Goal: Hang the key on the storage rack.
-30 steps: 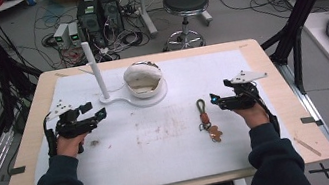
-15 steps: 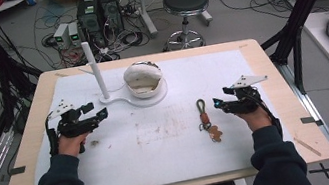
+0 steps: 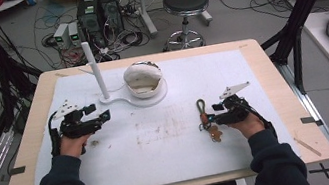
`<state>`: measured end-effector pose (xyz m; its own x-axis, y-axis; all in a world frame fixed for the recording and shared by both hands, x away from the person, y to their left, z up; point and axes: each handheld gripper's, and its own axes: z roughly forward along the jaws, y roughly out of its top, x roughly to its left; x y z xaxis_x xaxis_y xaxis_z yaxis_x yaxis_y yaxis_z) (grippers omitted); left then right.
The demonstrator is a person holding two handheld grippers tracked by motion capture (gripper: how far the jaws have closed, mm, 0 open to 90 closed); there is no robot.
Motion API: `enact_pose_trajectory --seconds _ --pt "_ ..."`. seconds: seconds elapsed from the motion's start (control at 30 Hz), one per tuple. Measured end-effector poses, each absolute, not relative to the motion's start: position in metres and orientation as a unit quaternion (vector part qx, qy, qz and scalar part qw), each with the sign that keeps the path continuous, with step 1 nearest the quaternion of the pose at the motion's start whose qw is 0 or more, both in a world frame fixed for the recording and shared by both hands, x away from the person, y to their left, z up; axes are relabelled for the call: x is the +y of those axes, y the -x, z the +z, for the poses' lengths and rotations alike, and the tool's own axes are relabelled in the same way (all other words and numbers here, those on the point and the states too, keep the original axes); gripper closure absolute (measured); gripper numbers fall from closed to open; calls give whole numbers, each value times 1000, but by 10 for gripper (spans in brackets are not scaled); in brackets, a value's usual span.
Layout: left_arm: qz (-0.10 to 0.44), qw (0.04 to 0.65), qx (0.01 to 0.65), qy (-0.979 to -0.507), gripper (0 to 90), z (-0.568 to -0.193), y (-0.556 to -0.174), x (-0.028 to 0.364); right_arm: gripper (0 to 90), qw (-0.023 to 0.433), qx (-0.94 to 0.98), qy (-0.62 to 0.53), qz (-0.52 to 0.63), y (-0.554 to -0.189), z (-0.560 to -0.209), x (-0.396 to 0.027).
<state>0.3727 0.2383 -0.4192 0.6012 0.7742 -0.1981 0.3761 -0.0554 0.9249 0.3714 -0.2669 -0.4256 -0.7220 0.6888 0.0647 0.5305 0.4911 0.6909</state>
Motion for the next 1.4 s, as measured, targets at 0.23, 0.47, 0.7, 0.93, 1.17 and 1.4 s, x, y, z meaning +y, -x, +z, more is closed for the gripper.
enact_pose_trajectory --seconds 0.23,0.47,0.7,0.93,1.17,1.4 --pt "175 550 413 -704 260 -421 -375 239 527 94 877 -349 317 -372 -434 -259" --pt "175 549 410 -707 260 -421 -374 238 482 83 873 -361 318 -374 -436 -248" --pt "174 548 411 -708 262 -422 -375 237 531 104 878 -359 300 -372 -436 -242" --pt "173 548 412 -707 263 -422 -374 237 551 148 901 -288 288 -369 -434 -237" --pt "173 547 411 -708 263 -422 -375 237 411 133 890 -268 343 -369 -430 -237" --pt "173 547 414 -707 265 -422 -375 237 515 99 850 -394 337 -373 -429 -242"
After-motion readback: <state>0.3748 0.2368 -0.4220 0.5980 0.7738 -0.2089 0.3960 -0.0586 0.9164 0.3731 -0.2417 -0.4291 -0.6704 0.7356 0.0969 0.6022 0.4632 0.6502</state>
